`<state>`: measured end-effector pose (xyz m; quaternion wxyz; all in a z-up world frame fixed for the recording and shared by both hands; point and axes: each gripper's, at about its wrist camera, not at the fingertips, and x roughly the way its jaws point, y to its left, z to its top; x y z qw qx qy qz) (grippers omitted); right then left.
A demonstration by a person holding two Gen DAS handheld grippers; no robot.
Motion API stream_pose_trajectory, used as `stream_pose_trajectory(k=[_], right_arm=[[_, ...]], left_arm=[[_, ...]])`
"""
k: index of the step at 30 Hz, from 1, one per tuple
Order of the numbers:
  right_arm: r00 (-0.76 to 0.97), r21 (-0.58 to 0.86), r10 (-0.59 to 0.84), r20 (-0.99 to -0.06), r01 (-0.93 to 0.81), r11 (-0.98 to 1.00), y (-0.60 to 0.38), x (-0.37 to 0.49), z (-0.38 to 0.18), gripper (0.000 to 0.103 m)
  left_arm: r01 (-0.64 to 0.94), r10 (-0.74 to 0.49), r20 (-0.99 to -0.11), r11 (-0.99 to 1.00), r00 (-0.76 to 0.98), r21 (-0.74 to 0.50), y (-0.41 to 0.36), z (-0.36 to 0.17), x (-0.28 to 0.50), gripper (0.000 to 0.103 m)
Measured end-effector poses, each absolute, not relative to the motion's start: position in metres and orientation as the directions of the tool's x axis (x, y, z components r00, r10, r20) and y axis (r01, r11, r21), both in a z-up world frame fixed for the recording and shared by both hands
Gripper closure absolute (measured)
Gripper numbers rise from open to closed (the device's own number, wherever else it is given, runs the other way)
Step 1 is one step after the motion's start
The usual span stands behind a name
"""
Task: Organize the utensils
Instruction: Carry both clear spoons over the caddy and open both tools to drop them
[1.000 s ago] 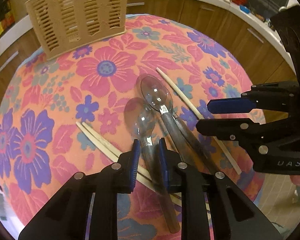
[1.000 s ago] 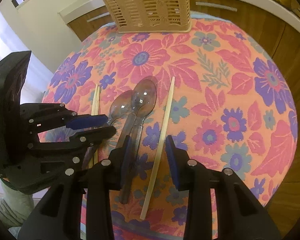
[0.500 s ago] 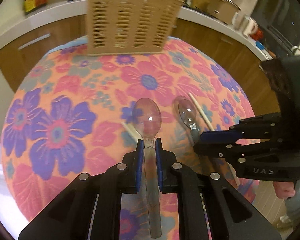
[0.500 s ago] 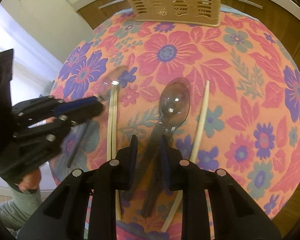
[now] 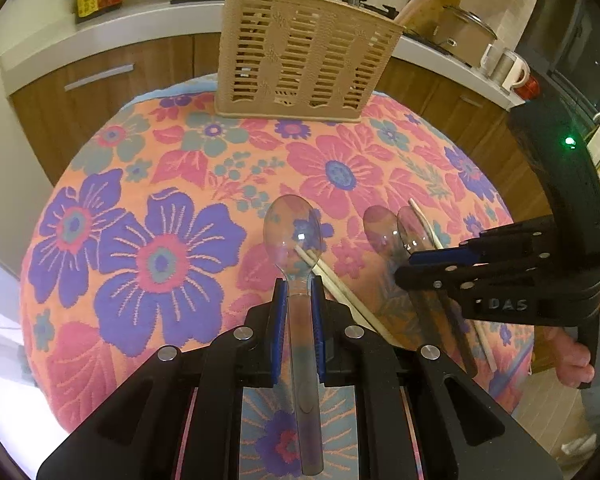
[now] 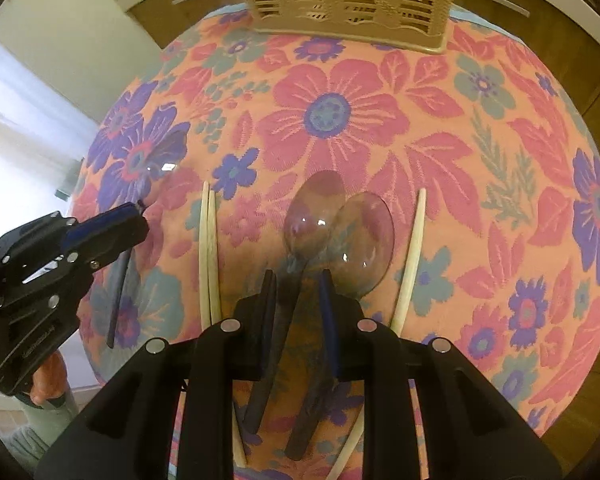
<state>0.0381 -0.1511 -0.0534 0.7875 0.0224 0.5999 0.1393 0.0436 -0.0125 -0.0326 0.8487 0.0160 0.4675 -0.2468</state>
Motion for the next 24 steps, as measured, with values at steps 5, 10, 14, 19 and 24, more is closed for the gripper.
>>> stream_pose_trajectory(k=[5, 10, 14, 19, 24], right_arm=[[0.252, 0.076, 0.138, -0.958, -0.241, 0.967, -0.130, 0.047, -0.053, 0.085], [0.309, 0.018, 0.133, -0.942, -0.349, 0.937, -0.109, 0.035, -0.049, 0.102], [0.367, 0.029, 0.173, -0.914, -0.366, 0.930, -0.108, 0.026, -0.038, 0.102], [0.476, 0.092, 0.264, -0.839, -0.355, 0.930, -0.129, 0.027, 0.003, 0.102], [0.592, 0.154, 0.349, -0.726, -0.354, 0.922, -0.154, 0.037, 0.053, 0.102]], left_arm=[[0.420, -0.397, -0.788, 0.886, 0.470, -0.196, -0.009, -0.027, 0.044, 0.093], [0.402, -0.395, -0.759, 0.895, 0.518, -0.191, -0.003, -0.014, 0.042, 0.093], [0.381, -0.409, -0.709, 0.900, 0.575, -0.210, 0.005, 0.009, 0.046, 0.093], [0.370, -0.432, -0.622, 0.899, 0.653, -0.235, 0.014, 0.047, 0.058, 0.093], [0.387, -0.453, -0.514, 0.891, 0.728, -0.237, 0.014, 0.091, 0.072, 0.093]])
